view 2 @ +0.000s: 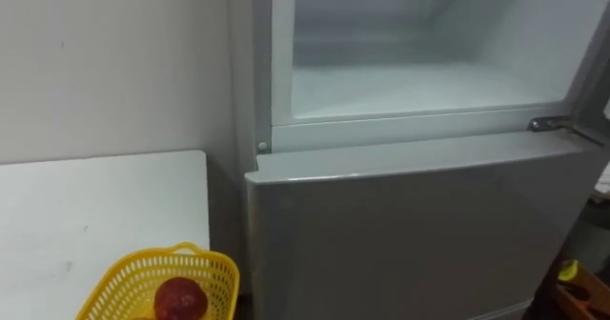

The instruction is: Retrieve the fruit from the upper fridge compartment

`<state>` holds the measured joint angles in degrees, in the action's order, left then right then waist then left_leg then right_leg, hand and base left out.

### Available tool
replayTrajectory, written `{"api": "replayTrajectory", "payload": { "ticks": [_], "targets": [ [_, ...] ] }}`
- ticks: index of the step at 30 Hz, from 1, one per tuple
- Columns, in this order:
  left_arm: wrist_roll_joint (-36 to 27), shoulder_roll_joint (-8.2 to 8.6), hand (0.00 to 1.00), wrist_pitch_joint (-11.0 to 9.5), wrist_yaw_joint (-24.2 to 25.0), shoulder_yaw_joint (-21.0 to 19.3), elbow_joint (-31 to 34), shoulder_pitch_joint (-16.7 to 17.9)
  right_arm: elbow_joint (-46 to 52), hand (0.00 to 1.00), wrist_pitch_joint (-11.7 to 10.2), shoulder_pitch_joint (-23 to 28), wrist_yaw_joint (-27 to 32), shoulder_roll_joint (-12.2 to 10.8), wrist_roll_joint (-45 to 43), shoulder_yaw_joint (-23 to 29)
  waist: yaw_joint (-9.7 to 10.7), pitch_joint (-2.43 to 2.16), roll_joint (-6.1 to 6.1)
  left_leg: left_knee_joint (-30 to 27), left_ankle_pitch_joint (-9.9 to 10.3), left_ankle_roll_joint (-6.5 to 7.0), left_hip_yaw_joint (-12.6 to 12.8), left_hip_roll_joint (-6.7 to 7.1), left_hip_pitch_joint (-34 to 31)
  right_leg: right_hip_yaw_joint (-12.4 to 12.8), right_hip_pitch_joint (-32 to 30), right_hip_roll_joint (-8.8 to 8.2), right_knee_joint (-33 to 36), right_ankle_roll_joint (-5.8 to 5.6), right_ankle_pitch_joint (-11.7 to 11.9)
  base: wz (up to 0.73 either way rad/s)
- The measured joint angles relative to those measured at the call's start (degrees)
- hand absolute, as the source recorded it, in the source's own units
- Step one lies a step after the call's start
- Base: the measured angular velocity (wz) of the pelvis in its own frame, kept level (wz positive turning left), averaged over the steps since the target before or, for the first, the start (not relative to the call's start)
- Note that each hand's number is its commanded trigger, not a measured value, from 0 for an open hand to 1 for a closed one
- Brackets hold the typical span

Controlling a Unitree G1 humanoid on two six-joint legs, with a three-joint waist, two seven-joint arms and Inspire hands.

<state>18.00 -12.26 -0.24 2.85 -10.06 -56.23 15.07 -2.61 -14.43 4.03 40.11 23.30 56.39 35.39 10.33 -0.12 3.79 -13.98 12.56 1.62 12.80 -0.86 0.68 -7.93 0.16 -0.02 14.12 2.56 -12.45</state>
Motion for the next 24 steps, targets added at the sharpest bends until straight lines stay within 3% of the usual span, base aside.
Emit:
{"api": "replayTrajectory", "payload": {
  "ticks": [2, 4, 7, 10, 14, 24],
  "targets": [
    [-0.3, 0.11, 0.00, -1.0, -0.2, 2.8, -2.1, -1.7, 6.8, 0.00, 0.2, 3.4, -2.2, -3.8, -6.5, -7.2, -1.0, 0.11, -1.07, -0.3, 0.2, -0.24, -0.2, -0.32, -0.5, 0.0, -0.1, 0.23, -0.3, 0.25, 0.4, -0.14],
    [-0.6, 0.19, 0.00, -1.5, -0.9, 5.2, -2.2, -3.1, 9.4, 0.00, 0.1, 4.0, -3.4, -5.6, -10.9, -11.8, -1.7, -0.23, -1.90, -0.8, 0.3, -0.24, -0.5, -0.47, -1.1, -0.1, -0.6, 0.20, -0.2, 0.39, 0.5, 0.03],
    [-1.7, 0.40, 0.00, -2.4, -1.5, 8.3, -1.8, -3.8, 12.8, 0.00, 0.3, 6.0, -6.4, -6.2, -17.0, -18.0, -3.7, -0.25, -3.27, -0.6, 0.1, -0.11, -0.5, -0.41, -0.9, 0.0, -0.7, 0.02, 0.1, 0.34, 0.7, 0.06],
    [-3.3, 0.46, 0.00, -2.4, -2.1, 10.0, -2.0, -3.9, 12.9, 0.00, 0.2, 6.2, -9.1, -6.5, -21.2, -22.7, -5.6, 0.08, -4.13, -0.3, 0.1, -0.09, -0.5, -0.48, -0.3, 0.3, -0.3, 0.10, -0.2, 0.33, 0.7, 0.01],
    [-6.7, 0.67, 0.00, -3.0, -2.3, 13.3, -2.0, -4.1, 12.9, 0.00, 0.2, 6.6, -13.2, -9.3, -23.1, -29.1, -5.8, 0.10, -4.49, 0.3, 0.1, -0.13, -0.4, -0.46, -0.1, 0.2, 0.1, 0.10, -0.5, 0.30, 0.6, 0.01],
    [-12.5, -0.04, 0.00, -3.6, -4.0, 16.0, -1.7, -4.5, 11.2, 0.00, -0.2, 7.9, -19.5, -9.6, -25.7, -35.7, -5.6, 0.18, -4.10, 0.3, 0.1, -0.12, 0.0, -0.35, -0.8, -0.1, -0.3, -0.08, -1.5, 0.11, 0.6, -0.01]
  ]
}}
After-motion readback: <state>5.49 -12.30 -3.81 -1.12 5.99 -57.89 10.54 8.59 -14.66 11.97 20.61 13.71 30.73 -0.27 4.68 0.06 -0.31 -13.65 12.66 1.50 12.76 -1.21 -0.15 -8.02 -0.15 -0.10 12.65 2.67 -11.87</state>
